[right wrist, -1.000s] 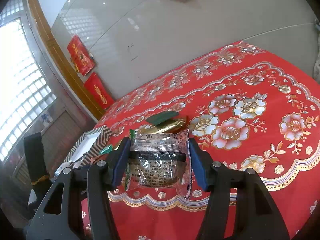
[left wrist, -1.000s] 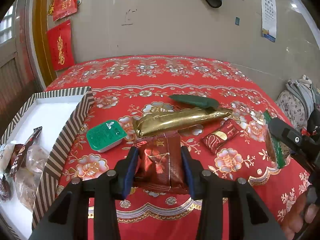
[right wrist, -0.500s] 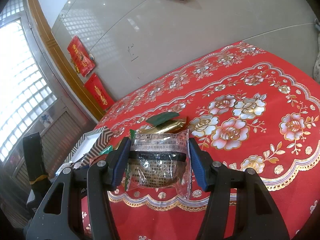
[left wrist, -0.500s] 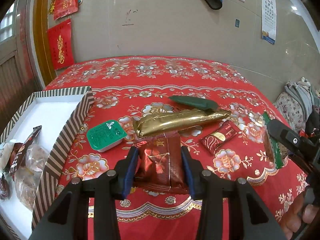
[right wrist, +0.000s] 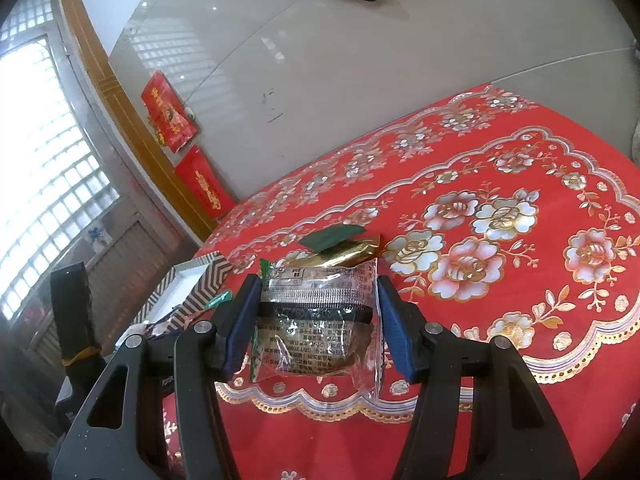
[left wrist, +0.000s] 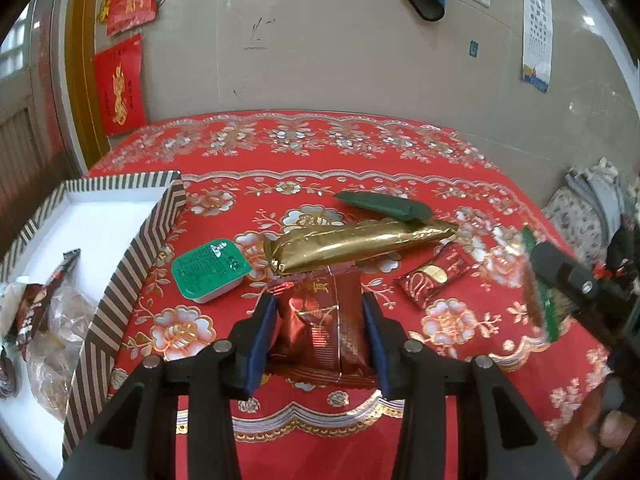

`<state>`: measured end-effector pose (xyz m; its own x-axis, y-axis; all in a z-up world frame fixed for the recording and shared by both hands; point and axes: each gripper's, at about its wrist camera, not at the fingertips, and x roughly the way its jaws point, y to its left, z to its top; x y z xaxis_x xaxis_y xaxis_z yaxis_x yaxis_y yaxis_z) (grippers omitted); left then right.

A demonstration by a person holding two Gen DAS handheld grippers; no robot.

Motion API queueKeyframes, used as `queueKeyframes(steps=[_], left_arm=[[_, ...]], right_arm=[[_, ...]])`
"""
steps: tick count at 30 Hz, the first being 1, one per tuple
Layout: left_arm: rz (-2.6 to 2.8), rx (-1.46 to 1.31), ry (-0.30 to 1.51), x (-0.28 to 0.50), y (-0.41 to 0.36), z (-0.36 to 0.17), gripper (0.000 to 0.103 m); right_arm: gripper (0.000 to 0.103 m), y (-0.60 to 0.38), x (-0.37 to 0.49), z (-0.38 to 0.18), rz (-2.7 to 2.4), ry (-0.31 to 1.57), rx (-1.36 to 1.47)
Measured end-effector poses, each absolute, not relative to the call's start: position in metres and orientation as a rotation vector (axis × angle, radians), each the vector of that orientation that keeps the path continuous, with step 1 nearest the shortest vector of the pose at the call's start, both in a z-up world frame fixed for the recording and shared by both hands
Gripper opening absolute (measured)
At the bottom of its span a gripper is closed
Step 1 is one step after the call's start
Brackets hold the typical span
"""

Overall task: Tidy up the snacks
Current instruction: 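Carry the pastry and red candy into the white box and open both grippers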

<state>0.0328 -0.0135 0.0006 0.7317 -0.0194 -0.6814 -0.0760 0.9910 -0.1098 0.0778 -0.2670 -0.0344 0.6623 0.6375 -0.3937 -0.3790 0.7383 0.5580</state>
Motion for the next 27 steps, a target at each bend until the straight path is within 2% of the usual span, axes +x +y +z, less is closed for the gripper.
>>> queueKeyframes(steps=[8,13,20,27], left_arm=[[0.053,-0.218,0.688,0.016,0.064,0.054,0.045],[0.135,-0.205,0.674,0.021,0.129,0.075,0.045],[0.254,-0.297,0.765,0.051,0.199,0.039,0.045],[0.338,-0.349,0.783,0.049,0.23,0.03,0.045]], right_arm=[[0.058,-0.256,0.079,-0.033,0.611,0.627,0.405],[0.058,-0.216,0.071,-0.006,0.653,0.623,0.418],[0.057,-0.081,0.085,0.026,0.817,0.693,0.314],[0.057,0.021,0.102,0.008,0.81,0.774,0.186]])
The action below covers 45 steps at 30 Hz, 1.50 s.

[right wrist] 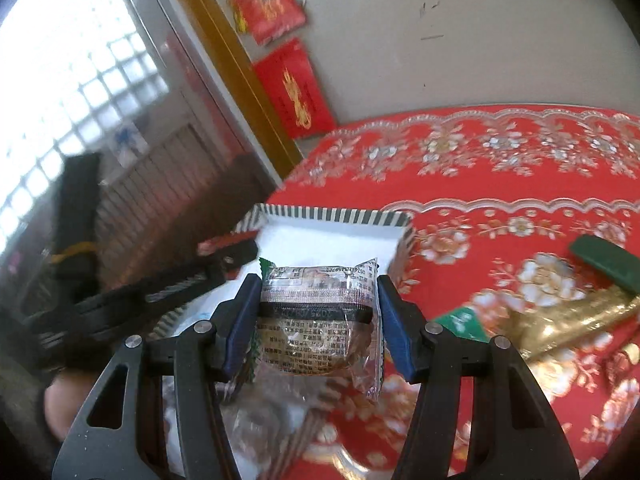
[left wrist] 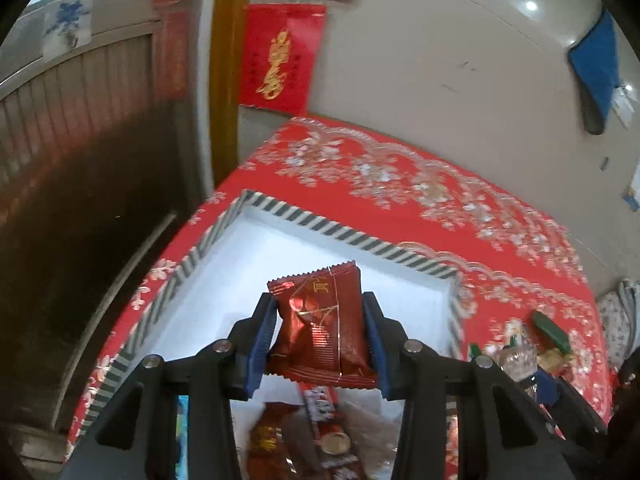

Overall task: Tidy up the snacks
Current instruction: 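Carry the pastry and red candy into the white box and open both grippers, then grasp the dark green packet with the right gripper while the left gripper grasps the gold bar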

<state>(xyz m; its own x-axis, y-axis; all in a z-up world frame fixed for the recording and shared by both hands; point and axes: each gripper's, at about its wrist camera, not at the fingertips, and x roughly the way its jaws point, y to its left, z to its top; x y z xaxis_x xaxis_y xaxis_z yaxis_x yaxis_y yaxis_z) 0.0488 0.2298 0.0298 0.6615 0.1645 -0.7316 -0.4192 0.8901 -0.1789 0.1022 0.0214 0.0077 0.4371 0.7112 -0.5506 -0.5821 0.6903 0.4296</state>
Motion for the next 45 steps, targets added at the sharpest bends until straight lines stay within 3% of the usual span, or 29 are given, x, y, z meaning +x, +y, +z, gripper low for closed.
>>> queueKeyframes(steps=[3,9,21,29,32,40,45], left_arm=[[0.378,-0.355,0.799,0.051,0.234,0.026,0.047],[0.401,-0.369,0.76,0.046,0.237,0.029,0.075],[0.324,-0.366,0.717,0.044,0.217,0.035,0.079],[0.105,-0.301,0.702,0.037,0.11,0.054,0.091],[0.095,-0.293,0.71,0.038,0.077,0.042,0.091],[0.123,-0.257,0.768,0.048,0.068,0.022,0.091],[0.112,-0.292,0.796,0.05,0.071,0.016,0.091]], right_arm=[[0.06,0.034,0.107,0.006,0.791,0.777,0.179],[0.062,0.033,0.115,-0.003,0.818,0.813,0.26],[0.062,-0.011,0.104,0.003,0.747,0.778,0.244],[0.062,-0.129,0.144,0.019,0.521,0.737,0.042],[0.062,-0.155,0.165,0.022,0.474,0.759,0.0],[0.062,-0.109,0.186,-0.005,0.509,0.81,-0.517],[0.062,-0.094,0.21,-0.021,0.544,0.877,-0.586]])
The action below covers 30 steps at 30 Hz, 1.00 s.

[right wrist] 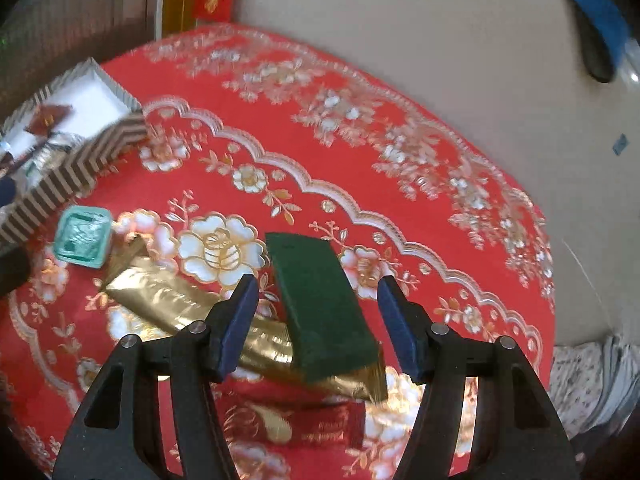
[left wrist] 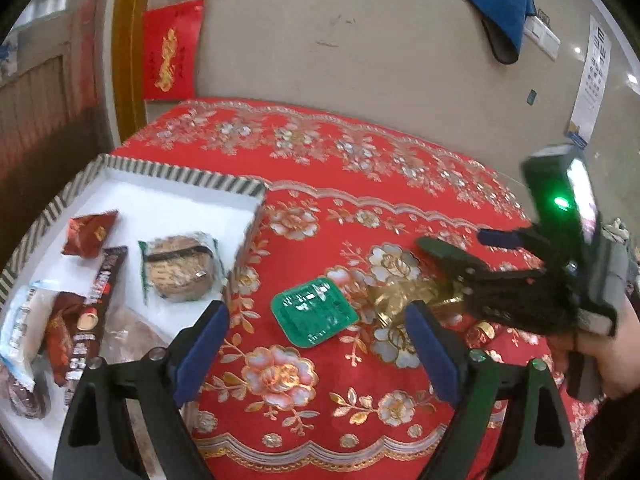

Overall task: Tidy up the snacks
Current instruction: 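Grasp the dark green packet with the right gripper while the left gripper grasps the gold bar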

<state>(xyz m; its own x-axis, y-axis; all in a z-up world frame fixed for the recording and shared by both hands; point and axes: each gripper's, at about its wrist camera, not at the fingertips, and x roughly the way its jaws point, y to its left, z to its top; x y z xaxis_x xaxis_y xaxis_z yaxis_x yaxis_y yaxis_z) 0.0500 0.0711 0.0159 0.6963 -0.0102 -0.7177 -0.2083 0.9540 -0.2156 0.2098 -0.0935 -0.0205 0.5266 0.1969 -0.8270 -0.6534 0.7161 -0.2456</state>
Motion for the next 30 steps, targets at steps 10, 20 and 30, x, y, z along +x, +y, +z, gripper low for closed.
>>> queueKeyframes(steps=[10,20,30], left_arm=[[0.086,-0.292,0.821,0.051,0.066,0.012,0.091],[0.077,-0.254,0.819,0.054,0.059,0.006,0.091],[-0.011,0.11,0.778,0.069,0.0,0.019,0.091]], right_arm=[[0.042,-0.103,0.234,-0.044,0.594,1.0,-0.458],[0.041,-0.137,0.182,-0.009,0.645,0.822,-0.217],[0.041,-0.246,0.107,-0.016,0.385,0.568,0.257]])
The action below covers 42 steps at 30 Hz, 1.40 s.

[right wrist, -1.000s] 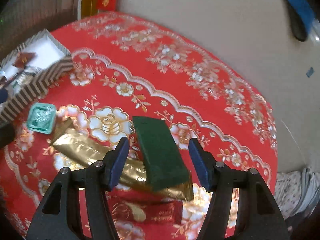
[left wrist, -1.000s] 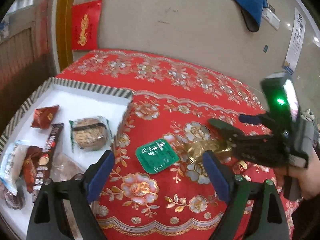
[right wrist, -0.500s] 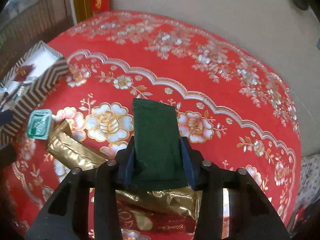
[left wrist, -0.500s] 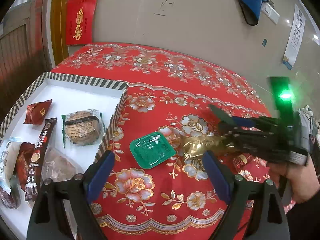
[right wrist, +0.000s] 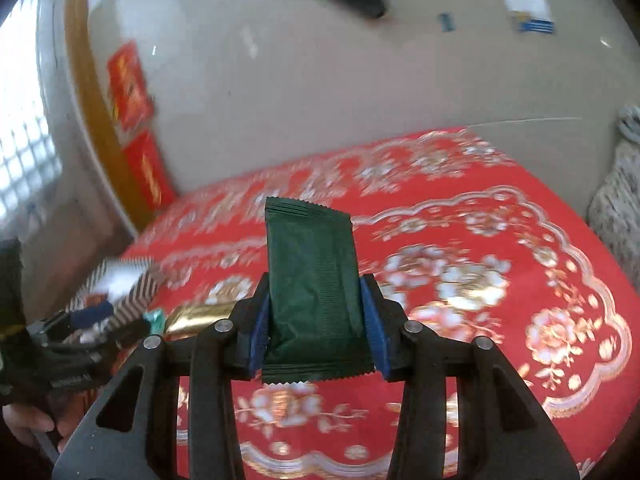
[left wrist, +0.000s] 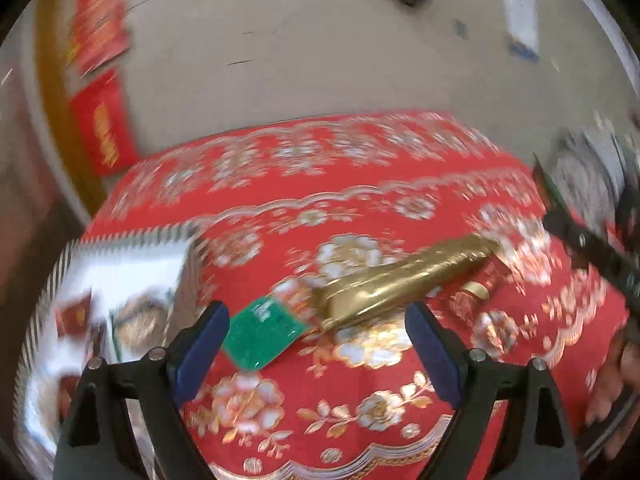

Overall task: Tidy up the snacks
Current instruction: 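Grasp the dark green packet with the right gripper while the left gripper grasps the gold bar, then hold the green packet and gold bar raised above the tablecloth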

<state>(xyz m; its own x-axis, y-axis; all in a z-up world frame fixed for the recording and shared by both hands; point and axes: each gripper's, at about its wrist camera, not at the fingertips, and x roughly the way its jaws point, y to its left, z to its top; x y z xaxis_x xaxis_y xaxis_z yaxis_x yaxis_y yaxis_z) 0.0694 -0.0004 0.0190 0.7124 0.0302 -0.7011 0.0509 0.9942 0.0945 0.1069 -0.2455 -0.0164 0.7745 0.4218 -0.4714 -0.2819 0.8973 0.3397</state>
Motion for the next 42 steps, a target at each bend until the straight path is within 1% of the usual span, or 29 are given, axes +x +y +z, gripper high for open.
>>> queueKeyframes(steps=[5,8,11,16,18,19,21,23,24,25,26,28,31,33,37,39,42], left_arm=[[-0.158,0.366,0.839,0.122,-0.027,0.028,0.096],[-0.275,0.441,0.966,0.15,-0.035,0.009,0.096],[-0.33,0.514,1.007,0.159,-0.045,-0.005,0.096],[-0.401,0.596,0.996,0.153,-0.069,-0.022,0.097],[-0.391,0.57,0.984,0.159,-0.074,-0.021,0.097],[-0.378,0.554,0.982,0.162,-0.075,-0.02,0.095],[-0.38,0.518,0.995,0.166,-0.075,-0.021,0.082],[-0.433,0.458,1.014,0.163,-0.075,-0.02,0.04],[-0.438,0.449,1.022,0.162,-0.074,-0.019,0.036],[-0.421,0.46,1.017,0.159,-0.076,-0.02,0.026],[-0.405,0.469,1.014,0.154,-0.077,-0.02,0.02],[-0.368,0.461,1.004,0.146,-0.074,-0.019,0.018],[-0.251,0.365,0.969,0.131,-0.058,-0.004,0.017],[-0.089,0.318,0.898,0.112,-0.047,0.013,0.017],[0.046,0.106,0.765,0.065,-0.03,0.045,0.017],[0.119,0.062,0.673,0.044,-0.029,0.051,0.017],[0.157,0.044,0.596,0.034,-0.032,0.049,0.017]], right_arm=[[0.041,-0.272,0.115,-0.028,0.396,0.591,0.394],[0.041,-0.279,0.117,-0.027,0.389,0.579,0.445],[0.041,-0.288,0.115,-0.028,0.395,0.556,0.51],[0.041,-0.291,0.116,-0.03,0.411,0.577,0.545],[0.041,-0.29,0.116,-0.03,0.416,0.578,0.542],[0.041,-0.289,0.116,-0.029,0.424,0.574,0.537],[0.041,-0.287,0.116,-0.028,0.428,0.566,0.529],[0.041,-0.288,0.118,-0.029,0.429,0.564,0.529],[0.041,-0.289,0.118,-0.029,0.425,0.564,0.532],[0.041,-0.29,0.118,-0.03,0.421,0.562,0.533],[0.041,-0.291,0.119,-0.03,0.417,0.562,0.536],[0.041,-0.292,0.119,-0.031,0.412,0.564,0.542],[0.041,-0.291,0.118,-0.031,0.426,0.559,0.54],[0.041,-0.288,0.116,-0.028,0.439,0.544,0.521],[0.041,-0.279,0.11,-0.023,0.489,0.523,0.487],[0.041,-0.272,0.106,-0.022,0.513,0.518,0.46],[0.041,-0.258,0.101,-0.022,0.549,0.528,0.39]])
